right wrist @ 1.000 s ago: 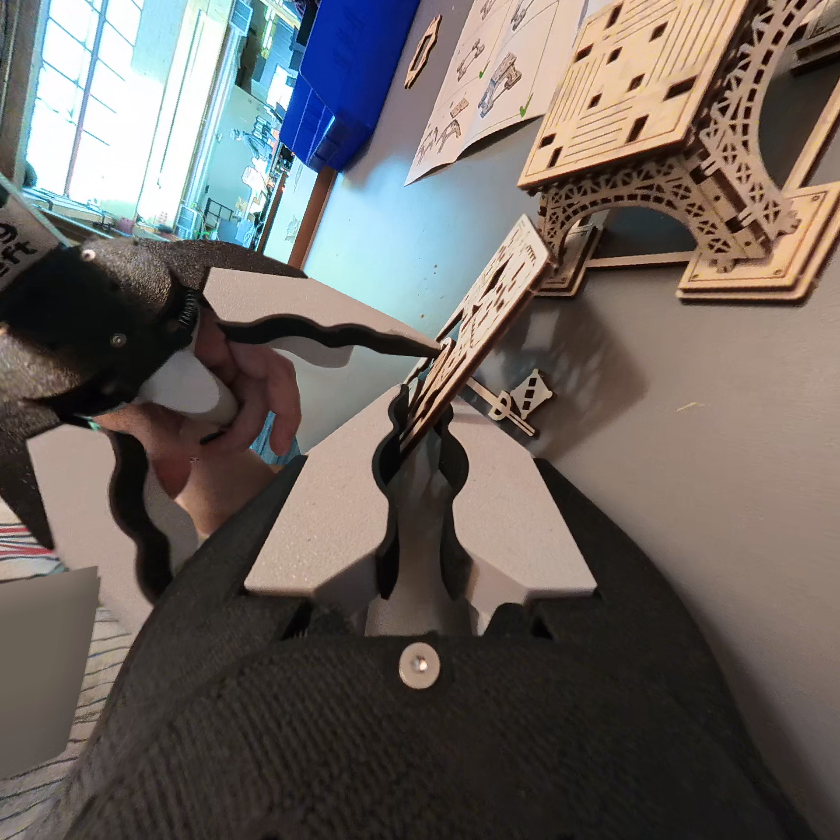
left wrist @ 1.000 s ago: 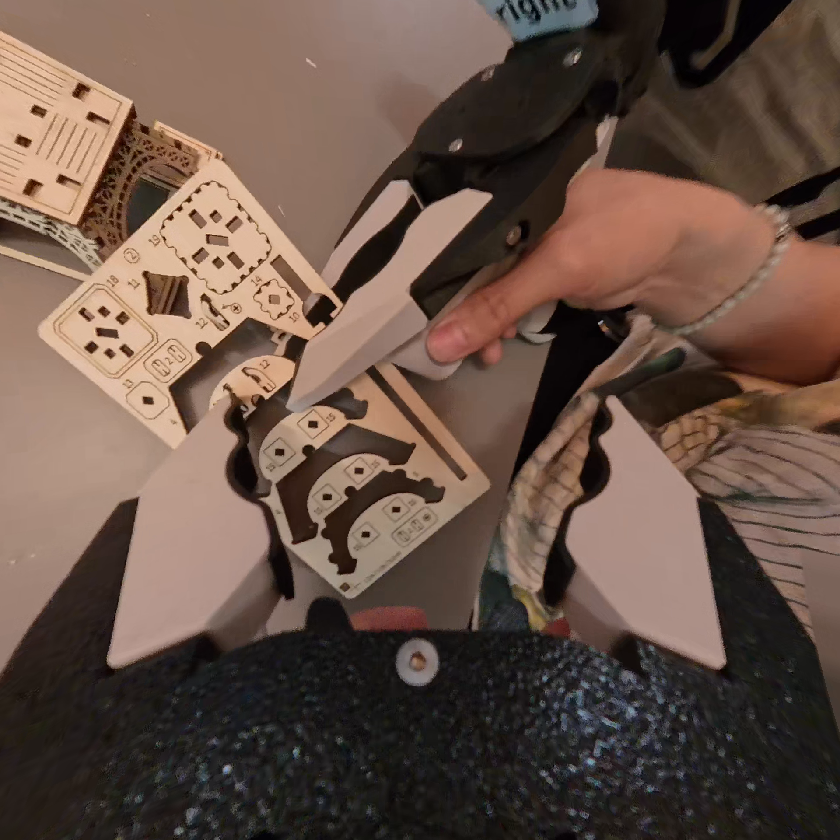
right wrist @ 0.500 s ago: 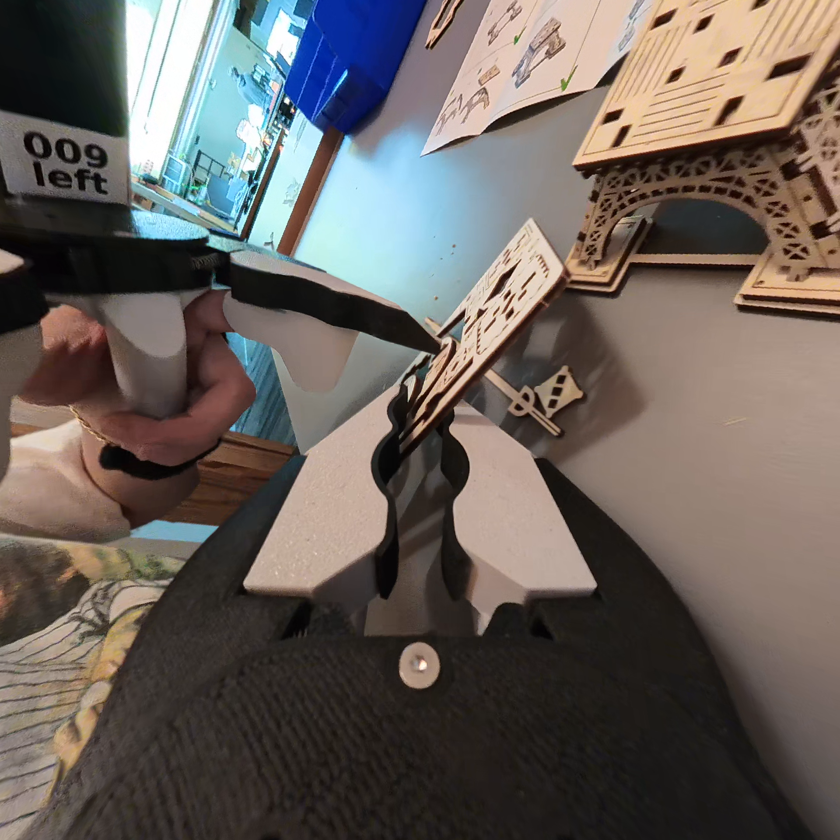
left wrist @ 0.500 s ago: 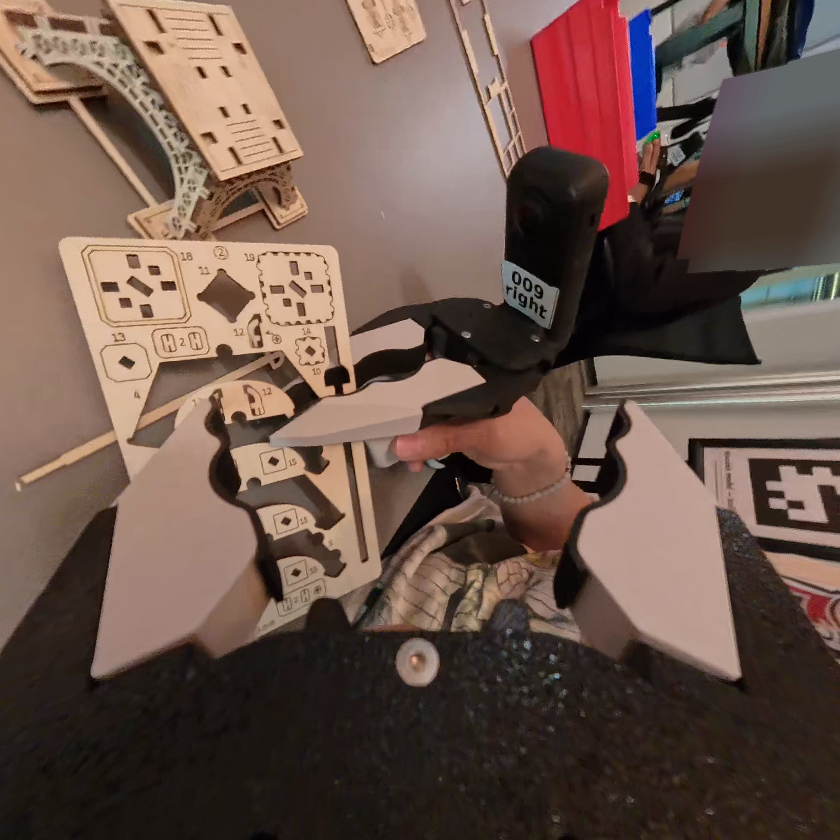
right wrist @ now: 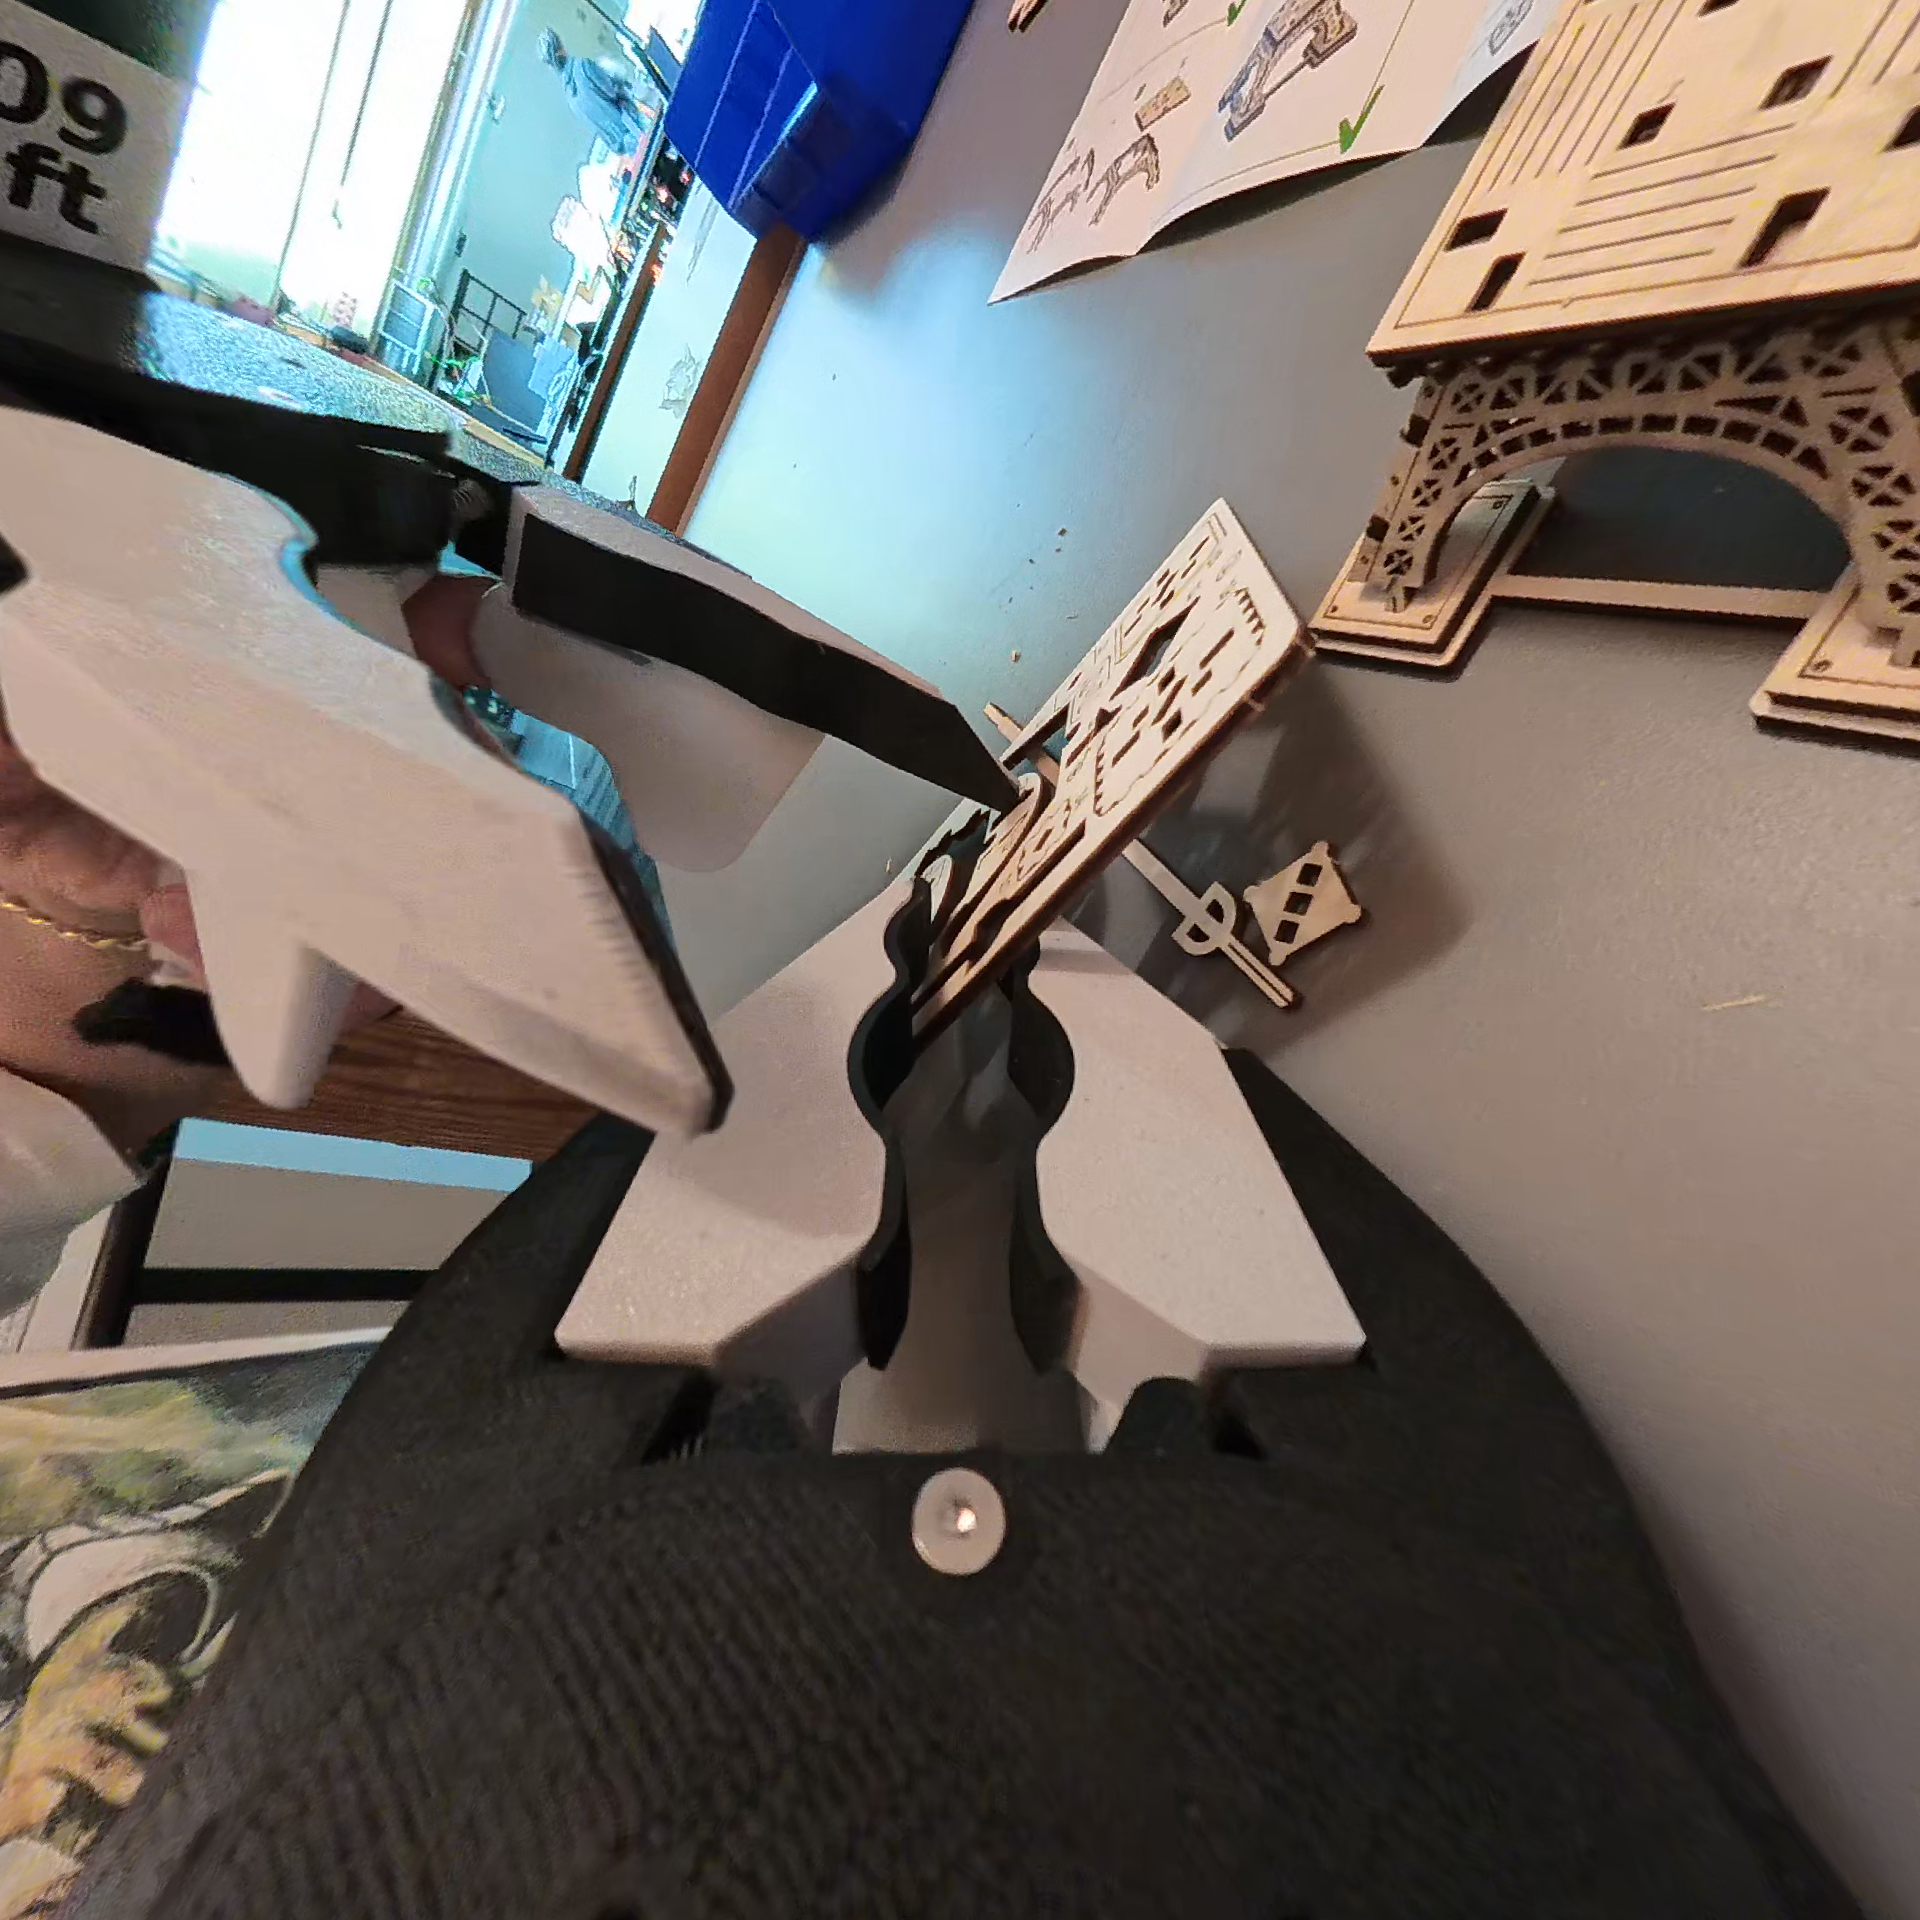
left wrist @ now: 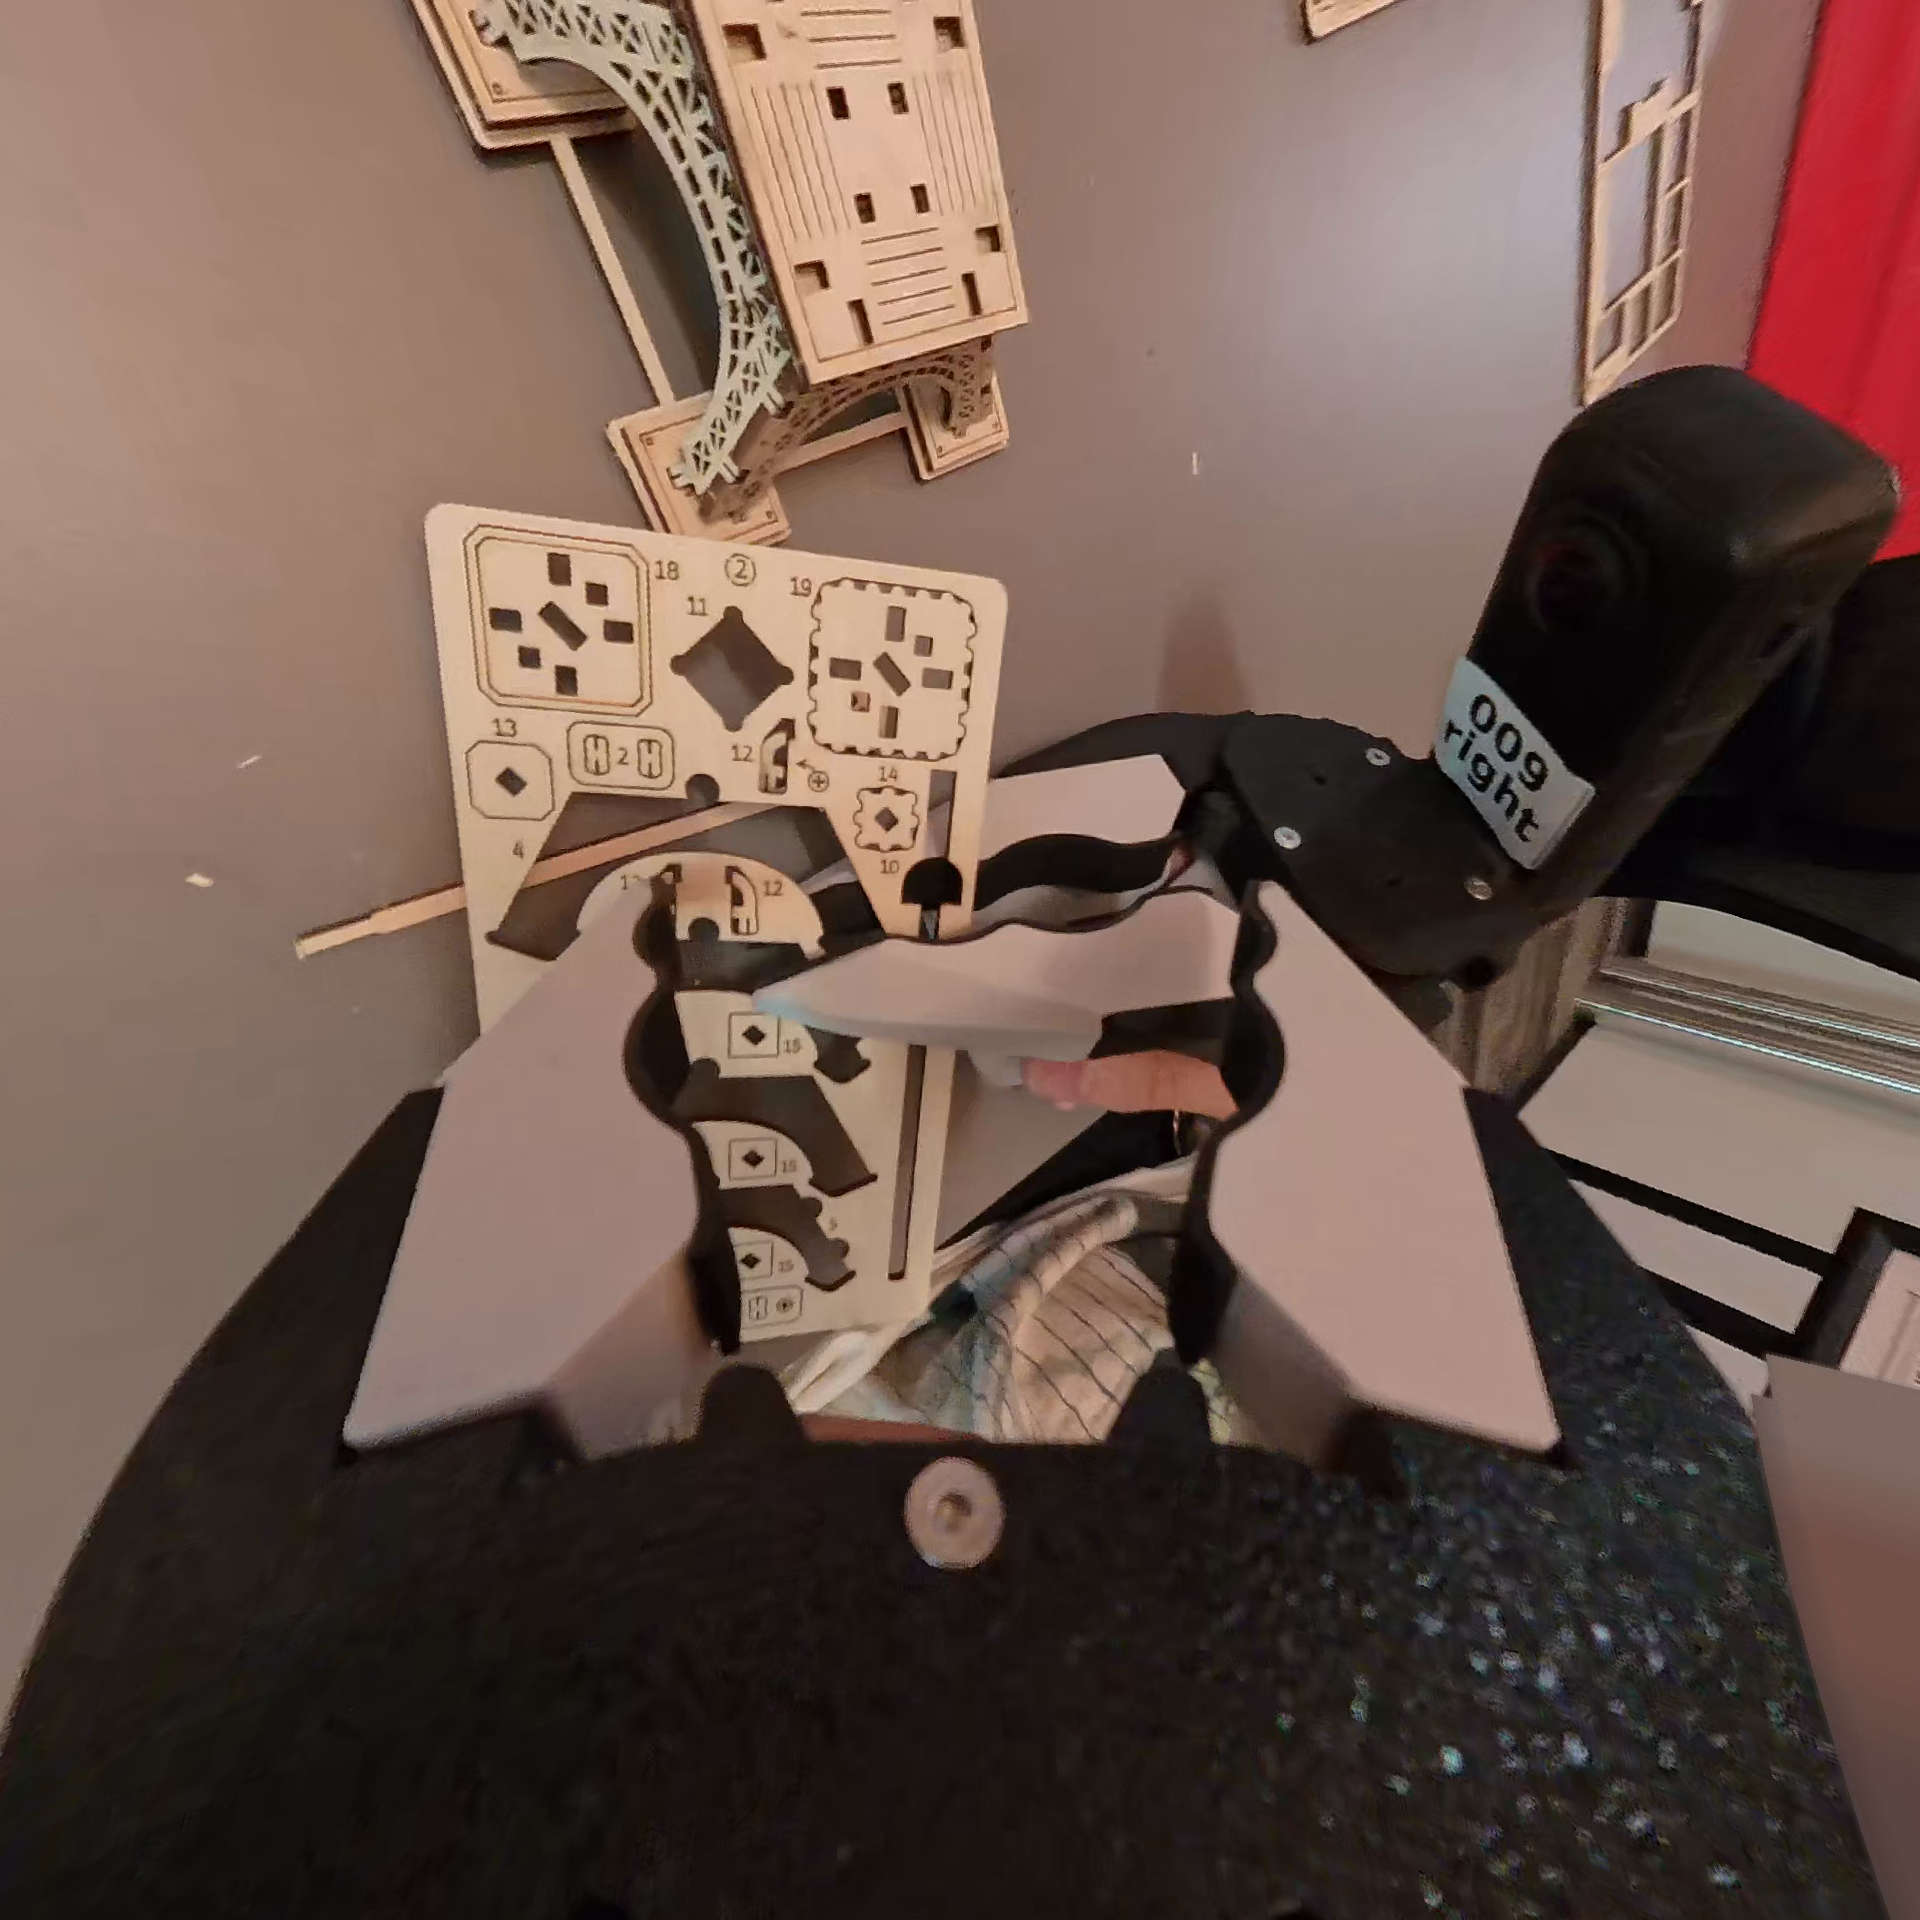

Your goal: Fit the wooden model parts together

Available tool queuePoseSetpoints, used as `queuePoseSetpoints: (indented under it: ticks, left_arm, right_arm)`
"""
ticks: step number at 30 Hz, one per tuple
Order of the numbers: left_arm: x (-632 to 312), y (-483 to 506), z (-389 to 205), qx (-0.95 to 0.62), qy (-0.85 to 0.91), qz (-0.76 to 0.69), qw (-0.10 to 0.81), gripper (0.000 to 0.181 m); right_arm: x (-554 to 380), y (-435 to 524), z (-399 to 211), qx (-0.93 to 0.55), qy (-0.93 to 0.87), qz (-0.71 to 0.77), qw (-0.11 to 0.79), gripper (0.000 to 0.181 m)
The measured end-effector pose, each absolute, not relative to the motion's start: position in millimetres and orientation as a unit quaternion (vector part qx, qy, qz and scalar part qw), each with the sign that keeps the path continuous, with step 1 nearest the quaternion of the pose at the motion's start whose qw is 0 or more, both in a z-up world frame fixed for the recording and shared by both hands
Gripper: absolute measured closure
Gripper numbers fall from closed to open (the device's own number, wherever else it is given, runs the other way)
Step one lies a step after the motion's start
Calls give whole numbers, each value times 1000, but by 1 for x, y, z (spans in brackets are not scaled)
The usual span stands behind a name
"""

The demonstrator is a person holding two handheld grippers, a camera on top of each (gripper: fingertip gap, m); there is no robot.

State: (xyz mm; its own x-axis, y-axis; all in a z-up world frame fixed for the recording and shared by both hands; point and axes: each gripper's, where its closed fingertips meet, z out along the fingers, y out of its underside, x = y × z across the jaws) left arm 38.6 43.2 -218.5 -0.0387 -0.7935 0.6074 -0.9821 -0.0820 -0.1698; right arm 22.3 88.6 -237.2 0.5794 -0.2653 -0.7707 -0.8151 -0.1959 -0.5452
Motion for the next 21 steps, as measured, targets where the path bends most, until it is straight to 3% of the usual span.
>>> queuePoseSetpoints:
  ticks: [3, 5, 9, 14, 17, 20, 21]
  left_arm:
    - [37, 39, -222, 672, -679, 259, 141, 74]
    - [37, 32, -225, 676, -683, 244, 134, 63]
    - [37, 31, -228, 680, -690, 223, 111, 64]
    - [36, 33, -212, 658, -670, 303, 162, 60]
    - [37, 42, -193, 647, -642, 367, 184, 68]
    - [37, 49, -170, 634, -602, 436, 213, 114]
    - [37, 50, -166, 632, -585, 453, 229, 119]
  right_arm:
    - [22, 89, -237, -728, 369, 266, 512, 171]
    - [21, 89, -238, -730, 369, 266, 511, 171]
    - [22, 88, -238, -729, 368, 266, 511, 171]
    - [22, 88, -235, -724, 365, 271, 519, 171]
    - [22, 87, -233, -721, 363, 274, 524, 173]
    - [19, 88, -233, -722, 357, 281, 522, 174]
    - [19, 88, -233, -722, 357, 281, 522, 174]
